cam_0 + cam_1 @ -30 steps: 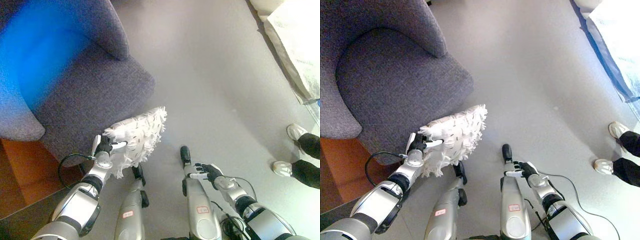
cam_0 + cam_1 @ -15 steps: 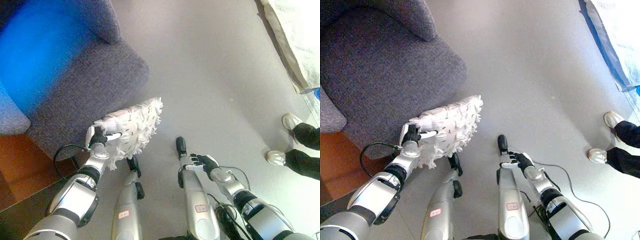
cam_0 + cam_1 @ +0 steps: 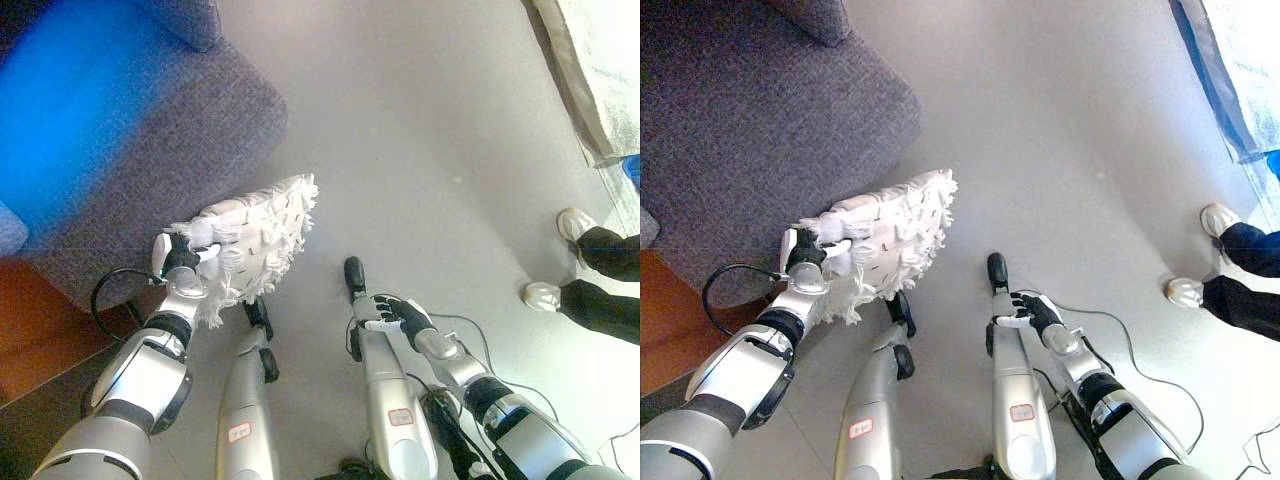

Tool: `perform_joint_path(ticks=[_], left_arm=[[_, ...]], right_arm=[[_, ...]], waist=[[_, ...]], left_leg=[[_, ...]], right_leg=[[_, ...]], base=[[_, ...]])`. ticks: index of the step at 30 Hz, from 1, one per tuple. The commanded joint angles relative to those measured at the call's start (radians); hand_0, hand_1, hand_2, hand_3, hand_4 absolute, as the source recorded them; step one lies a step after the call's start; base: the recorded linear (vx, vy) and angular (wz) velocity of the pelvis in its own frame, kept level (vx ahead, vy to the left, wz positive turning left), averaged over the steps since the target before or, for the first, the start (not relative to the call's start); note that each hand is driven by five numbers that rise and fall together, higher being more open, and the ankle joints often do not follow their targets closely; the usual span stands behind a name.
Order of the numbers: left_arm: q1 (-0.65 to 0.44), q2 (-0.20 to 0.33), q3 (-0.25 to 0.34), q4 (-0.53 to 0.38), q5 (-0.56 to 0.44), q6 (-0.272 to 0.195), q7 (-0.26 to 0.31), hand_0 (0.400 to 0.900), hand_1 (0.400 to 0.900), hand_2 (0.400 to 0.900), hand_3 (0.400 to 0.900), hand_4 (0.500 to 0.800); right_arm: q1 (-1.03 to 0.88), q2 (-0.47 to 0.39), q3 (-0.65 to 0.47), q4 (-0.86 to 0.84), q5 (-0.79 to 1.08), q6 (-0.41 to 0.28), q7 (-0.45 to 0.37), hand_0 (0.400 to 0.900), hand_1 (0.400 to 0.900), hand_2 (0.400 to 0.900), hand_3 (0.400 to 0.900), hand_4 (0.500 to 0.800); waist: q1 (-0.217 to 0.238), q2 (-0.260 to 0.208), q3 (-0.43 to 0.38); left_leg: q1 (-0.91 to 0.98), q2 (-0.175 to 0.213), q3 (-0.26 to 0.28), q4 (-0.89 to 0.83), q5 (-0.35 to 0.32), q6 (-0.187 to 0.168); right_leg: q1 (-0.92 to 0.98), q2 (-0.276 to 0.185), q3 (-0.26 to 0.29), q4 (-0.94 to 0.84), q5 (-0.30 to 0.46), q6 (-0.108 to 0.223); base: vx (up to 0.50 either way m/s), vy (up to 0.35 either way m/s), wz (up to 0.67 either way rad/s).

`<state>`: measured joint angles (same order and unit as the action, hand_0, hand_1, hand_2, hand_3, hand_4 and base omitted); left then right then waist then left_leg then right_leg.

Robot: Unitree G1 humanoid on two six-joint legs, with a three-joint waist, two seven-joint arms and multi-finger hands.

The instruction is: Pick up the pillow and put it on the sofa.

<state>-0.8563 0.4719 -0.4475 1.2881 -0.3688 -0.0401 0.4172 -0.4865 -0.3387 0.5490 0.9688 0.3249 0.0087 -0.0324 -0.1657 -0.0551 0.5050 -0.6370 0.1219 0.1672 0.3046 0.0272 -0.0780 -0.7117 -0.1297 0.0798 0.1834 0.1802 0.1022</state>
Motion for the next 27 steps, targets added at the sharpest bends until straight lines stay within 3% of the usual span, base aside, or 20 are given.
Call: perform_joint_path(ticks=[1,14,27], left_arm=[[-0.038,0.055,0.032,0.042,-0.006,-0.027,-0.001,0.4,0.4,0.4,0.4,0.5],[-0.026,0.052,0.034,0.032,-0.029,-0.042,-0.029,0.4,0.4,0.4,0.4,0.5],[0.134,0.035,0.063,-0.053,0.019,-0.126,-0.094,0.4,0.4,0.4,0.4,0.5]], right_arm=[[0.046,-0.045,0.04,-0.065,0.028,-0.034,-0.009,0.9,0.9,0.9,0.9,0.8],[0.061,-0.037,0.035,-0.055,0.013,-0.04,-0.021,0.9,0.9,0.9,0.9,0.8],[0.119,-0.029,-0.026,0.057,-0.012,-0.042,0.006,0.9,0.9,0.9,0.9,0.8]], waist=[[-0.009,-0.015,0.015],[-0.001,-0.009,0.015],[0.062,0.031,0.014]], left_leg=[[-0.076,-0.017,-0.063,0.089,0.003,0.019],[-0.041,-0.021,-0.069,0.076,-0.001,0.018],[0.241,-0.04,-0.088,-0.042,0.011,0.022]], right_leg=[[-0.017,0.017,-0.053,0.078,-0.044,-0.034],[0.021,0.012,-0.059,0.068,-0.052,-0.036],[0.305,-0.018,-0.107,0.013,-0.095,-0.028]], base=[[0.0,0.0,0.0],[0.0,0.0,0.0],[0.01,0.007,0.06]])
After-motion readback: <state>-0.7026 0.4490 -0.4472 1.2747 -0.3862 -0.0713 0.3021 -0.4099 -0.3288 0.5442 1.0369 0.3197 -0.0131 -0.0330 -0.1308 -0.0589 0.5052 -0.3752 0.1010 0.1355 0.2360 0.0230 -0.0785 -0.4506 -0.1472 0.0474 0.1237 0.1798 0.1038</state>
